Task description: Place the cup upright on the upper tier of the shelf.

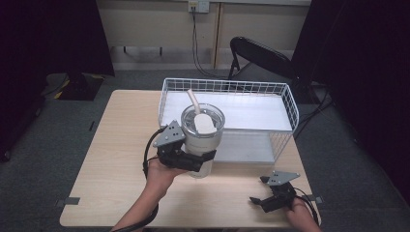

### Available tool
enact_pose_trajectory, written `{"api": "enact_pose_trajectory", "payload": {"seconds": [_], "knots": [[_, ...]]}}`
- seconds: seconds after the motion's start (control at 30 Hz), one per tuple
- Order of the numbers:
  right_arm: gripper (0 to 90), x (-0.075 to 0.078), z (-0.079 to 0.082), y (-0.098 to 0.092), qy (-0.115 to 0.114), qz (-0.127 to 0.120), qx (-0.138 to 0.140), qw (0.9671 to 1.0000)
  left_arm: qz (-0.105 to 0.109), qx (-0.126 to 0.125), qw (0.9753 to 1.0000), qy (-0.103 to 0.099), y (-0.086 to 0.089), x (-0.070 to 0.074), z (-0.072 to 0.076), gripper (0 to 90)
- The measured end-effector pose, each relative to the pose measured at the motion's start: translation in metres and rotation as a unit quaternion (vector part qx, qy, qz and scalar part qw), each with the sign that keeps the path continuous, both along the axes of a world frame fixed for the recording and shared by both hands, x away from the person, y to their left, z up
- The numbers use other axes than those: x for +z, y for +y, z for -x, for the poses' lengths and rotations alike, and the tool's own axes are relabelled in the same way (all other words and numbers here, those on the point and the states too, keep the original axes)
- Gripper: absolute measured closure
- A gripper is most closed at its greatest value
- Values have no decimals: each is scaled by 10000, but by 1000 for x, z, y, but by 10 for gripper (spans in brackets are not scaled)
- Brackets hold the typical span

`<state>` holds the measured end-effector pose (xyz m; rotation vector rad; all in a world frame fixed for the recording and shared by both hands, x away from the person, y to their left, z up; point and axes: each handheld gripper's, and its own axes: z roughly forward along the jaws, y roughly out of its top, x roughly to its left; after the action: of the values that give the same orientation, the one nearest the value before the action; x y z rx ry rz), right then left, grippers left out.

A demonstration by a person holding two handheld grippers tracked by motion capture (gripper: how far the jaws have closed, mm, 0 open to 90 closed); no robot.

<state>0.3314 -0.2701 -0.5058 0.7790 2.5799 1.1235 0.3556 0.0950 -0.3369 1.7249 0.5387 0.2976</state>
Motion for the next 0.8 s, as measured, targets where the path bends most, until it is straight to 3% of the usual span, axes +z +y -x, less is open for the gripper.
{"api": "enact_pose_trajectory", "payload": {"seconds": [0.43,0.8], "knots": [[106,0,0,0,-1,1,1,10000,83,15,10000,-9,1,20,-8,94],[106,0,0,0,-1,1,1,10000,4,30,10000,-8,1,38,-15,94]]}}
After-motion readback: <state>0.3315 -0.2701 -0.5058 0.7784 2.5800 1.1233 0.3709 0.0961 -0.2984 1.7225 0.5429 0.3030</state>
